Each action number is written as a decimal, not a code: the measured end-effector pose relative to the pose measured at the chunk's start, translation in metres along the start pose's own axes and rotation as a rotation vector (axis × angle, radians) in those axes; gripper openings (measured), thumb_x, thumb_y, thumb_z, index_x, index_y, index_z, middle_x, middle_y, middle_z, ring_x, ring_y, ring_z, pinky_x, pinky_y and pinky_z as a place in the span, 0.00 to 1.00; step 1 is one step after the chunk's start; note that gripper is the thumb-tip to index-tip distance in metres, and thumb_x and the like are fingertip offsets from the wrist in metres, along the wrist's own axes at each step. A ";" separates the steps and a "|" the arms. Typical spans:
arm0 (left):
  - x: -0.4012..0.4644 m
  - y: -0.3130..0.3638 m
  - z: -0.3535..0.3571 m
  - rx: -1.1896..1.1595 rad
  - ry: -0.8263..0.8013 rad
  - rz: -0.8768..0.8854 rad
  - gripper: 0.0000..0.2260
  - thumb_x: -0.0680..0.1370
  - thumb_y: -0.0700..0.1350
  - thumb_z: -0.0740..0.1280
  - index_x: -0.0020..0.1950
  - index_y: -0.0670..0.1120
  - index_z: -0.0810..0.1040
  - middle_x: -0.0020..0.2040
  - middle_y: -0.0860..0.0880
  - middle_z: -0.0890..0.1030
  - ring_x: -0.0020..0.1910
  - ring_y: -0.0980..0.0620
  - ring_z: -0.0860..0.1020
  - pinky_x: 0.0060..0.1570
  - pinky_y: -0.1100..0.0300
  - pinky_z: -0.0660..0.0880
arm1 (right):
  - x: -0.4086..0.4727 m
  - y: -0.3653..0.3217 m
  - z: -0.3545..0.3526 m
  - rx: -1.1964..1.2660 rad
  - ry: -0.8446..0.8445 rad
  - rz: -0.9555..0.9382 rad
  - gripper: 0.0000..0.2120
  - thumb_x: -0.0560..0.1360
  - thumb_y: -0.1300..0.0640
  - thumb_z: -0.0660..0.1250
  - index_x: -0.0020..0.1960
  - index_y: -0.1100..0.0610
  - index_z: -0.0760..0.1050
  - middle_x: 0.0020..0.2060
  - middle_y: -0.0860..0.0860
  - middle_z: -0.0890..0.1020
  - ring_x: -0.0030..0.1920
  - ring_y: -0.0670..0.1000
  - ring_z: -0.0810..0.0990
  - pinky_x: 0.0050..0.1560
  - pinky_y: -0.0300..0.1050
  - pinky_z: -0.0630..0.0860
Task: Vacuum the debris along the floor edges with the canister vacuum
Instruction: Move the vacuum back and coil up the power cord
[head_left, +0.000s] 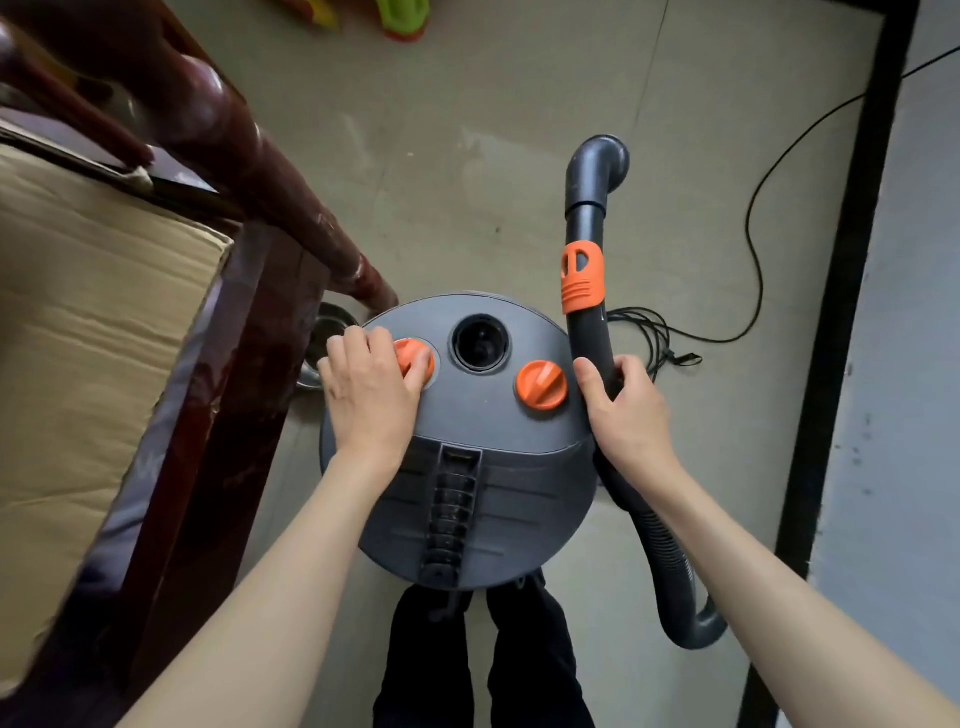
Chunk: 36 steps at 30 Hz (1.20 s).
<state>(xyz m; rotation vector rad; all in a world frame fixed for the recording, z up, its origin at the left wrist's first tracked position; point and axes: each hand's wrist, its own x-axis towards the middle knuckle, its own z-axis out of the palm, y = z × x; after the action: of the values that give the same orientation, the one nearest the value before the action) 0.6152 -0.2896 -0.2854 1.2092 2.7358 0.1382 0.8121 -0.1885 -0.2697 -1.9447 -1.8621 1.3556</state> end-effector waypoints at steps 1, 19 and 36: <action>0.001 -0.001 0.001 0.047 -0.014 0.016 0.16 0.75 0.53 0.63 0.38 0.40 0.73 0.36 0.40 0.75 0.38 0.40 0.73 0.37 0.49 0.69 | 0.000 0.000 0.000 0.001 -0.001 -0.003 0.14 0.79 0.45 0.63 0.47 0.56 0.68 0.37 0.43 0.73 0.46 0.53 0.73 0.45 0.44 0.62; 0.006 0.005 0.000 0.168 -0.091 0.032 0.14 0.78 0.47 0.61 0.39 0.39 0.77 0.36 0.38 0.78 0.37 0.40 0.74 0.38 0.52 0.58 | -0.001 -0.003 -0.003 -0.016 -0.018 -0.009 0.14 0.79 0.44 0.61 0.49 0.56 0.68 0.43 0.49 0.76 0.47 0.53 0.72 0.45 0.45 0.61; -0.022 0.098 0.000 0.172 -0.212 0.341 0.17 0.80 0.57 0.55 0.48 0.46 0.74 0.45 0.46 0.79 0.48 0.44 0.75 0.47 0.53 0.62 | 0.010 0.009 -0.018 0.264 -0.161 -0.009 0.10 0.77 0.49 0.68 0.43 0.54 0.71 0.38 0.46 0.76 0.39 0.45 0.74 0.42 0.40 0.70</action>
<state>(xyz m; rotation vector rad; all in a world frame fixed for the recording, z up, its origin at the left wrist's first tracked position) 0.7010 -0.2395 -0.2688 1.6262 2.3822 -0.1821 0.8289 -0.1734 -0.2704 -1.7409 -1.6495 1.7026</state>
